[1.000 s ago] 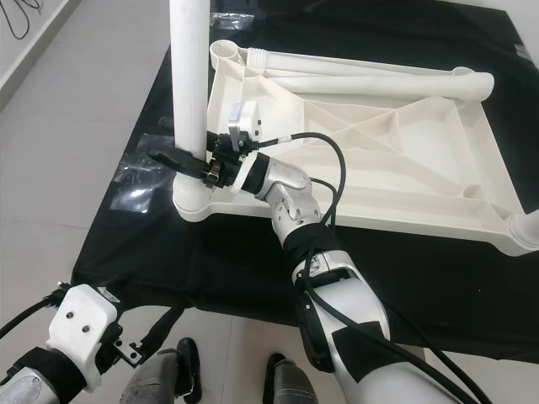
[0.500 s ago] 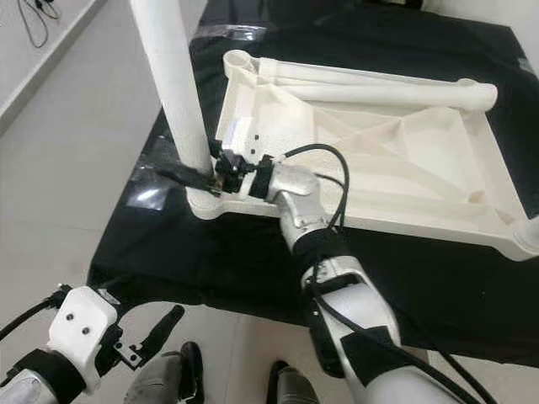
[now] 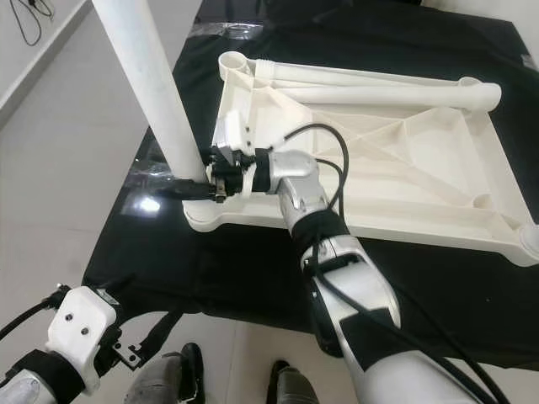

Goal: Building children table

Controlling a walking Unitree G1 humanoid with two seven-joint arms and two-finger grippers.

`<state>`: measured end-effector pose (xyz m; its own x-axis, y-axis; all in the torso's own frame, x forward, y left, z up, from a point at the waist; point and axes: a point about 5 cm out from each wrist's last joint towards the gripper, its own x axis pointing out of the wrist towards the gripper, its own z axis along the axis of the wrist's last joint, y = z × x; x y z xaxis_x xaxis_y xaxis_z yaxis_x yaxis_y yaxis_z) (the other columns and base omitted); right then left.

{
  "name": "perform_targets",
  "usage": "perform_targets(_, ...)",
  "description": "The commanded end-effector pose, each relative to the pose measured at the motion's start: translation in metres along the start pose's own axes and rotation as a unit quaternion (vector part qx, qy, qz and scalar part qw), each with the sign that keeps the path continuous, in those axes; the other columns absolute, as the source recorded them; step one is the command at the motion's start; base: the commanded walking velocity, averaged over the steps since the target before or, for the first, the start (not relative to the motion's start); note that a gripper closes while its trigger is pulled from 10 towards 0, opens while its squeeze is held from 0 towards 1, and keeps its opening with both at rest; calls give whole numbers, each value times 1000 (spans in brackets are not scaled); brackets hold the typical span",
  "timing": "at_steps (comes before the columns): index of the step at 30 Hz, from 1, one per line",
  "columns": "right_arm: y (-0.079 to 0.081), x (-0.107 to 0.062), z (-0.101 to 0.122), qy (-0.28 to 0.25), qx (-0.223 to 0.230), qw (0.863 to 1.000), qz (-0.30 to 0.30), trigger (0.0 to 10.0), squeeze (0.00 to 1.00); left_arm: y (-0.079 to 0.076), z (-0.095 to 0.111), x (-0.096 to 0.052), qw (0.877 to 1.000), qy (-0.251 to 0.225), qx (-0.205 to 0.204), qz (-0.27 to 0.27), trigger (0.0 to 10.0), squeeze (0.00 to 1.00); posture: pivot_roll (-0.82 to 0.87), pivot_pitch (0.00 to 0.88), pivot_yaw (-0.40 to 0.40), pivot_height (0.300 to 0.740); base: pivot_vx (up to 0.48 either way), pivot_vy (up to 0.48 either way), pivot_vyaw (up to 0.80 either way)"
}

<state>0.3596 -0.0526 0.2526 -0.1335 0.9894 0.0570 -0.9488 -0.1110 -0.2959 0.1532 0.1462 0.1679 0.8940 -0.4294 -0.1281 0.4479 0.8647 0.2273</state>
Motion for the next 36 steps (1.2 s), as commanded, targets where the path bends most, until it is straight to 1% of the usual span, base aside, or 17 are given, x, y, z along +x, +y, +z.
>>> perform_targets(1, 13, -1, -29, 20, 88, 996, 27, 10000, 0, -2, -2, -4, 1000, 14, 4, -5, 10000, 0, 117, 305, -48, 740, 0, 0, 0)
perform_targets(2, 13, -1, -29, 20, 88, 996, 27, 10000, 0, -2, -2, -4, 1000, 14, 4, -5, 10000, 0, 117, 305, -48, 740, 0, 0, 0)
perform_targets(4, 13, 5, -28, 16, 95, 994, 46, 10000, 0, -3, -2, -6, 1000, 16, 3, -5, 10000, 0, 129, 308, -48, 740, 0, 0, 0)
perform_targets(9, 14, 12, -29, 14, 98, 993, 57, 10000, 0, -4, -1, -8, 1000, 19, 2, -4, 10000, 0, 133, 310, -47, 740, 0, 0, 0)
perform_targets(15, 15, 16, -35, 8, 84, 996, 19, 10000, 0, -5, -1, -9, 1000, 21, 1, -4, 10000, 0, 134, 311, -47, 740, 0, 0, 0)
perform_targets(16, 15, 15, -38, 11, 78, 997, 3, 10000, 0, -5, -1, -10, 1000, 22, 1, -4, 10000, 0, 132, 314, -45, 740, 0, 0, 0)
perform_targets(18, 16, 14, -41, 15, 73, 997, -9, 10000, 0, -5, -1, -10, 1000, 22, 0, -5, 10000, 0, 132, 314, -45, 740, 0, 0, 0)
perform_targets(21, 19, 8, -50, 38, 56, 997, -46, 10000, 0, -5, -1, -9, 1000, 22, -1, -6, 10000, 0, 126, 318, -43, 740, 0, 0, 0)
perform_targets(22, 19, 7, -52, 38, 55, 995, -68, 10000, 0, -5, -1, -9, 1000, 22, -1, -6, 10000, 0, 124, 318, -43, 740, 0, 0, 0)
perform_targets(24, 19, 7, -52, 38, 55, 995, -68, 10000, 0, -5, -1, -9, 1000, 22, -1, -6, 10000, 0, 124, 318, -43, 740, 0, 0, 0)
perform_targets(25, 18, 6, -52, 38, 55, 994, -83, 10000, 0, -5, -1, -9, 1000, 22, -1, -6, 10000, 0, 124, 318, -43, 740, 0, 0, 0)
perform_targets(26, 18, 6, -52, 38, 55, 994, -83, 10000, 0, -5, -1, -9, 1000, 22, -1, -6, 10000, 0, 124, 318, -43, 740, 0, 0, 0)
perform_targets(27, 16, 5, -53, 41, 61, 992, -107, 10000, 0, -5, -2, -9, 1000, 22, -2, -6, 10000, 0, 116, 316, -46, 740, 0, 0, 0)
perform_targets(28, 16, 5, -53, 41, 61, 992, -107, 10000, 0, -5, -2, -9, 1000, 22, -2, -6, 10000, 0, 116, 316, -46, 740, 0, 0, 0)
perform_targets(31, 8, 2, -52, 48, 89, 978, -185, 10000, 0, -3, -2, -7, 1000, 20, -3, -4, 10000, 0, 97, 310, -51, 740, 0, 0, 0)
perform_targets(34, 7, 1, -51, 49, 93, 974, -199, 10000, 0, -3, -3, -7, 1000, 20, -3, -4, 10000, 0, 95, 309, -51, 740, 0, 0, 0)
perform_targets(36, 4, -1, -51, 60, 96, 965, -235, 10000, 0, -3, -3, -6, 1000, 19, -4, -4, 10000, 0, 91, 307, -55, 740, 0, 0, 0)
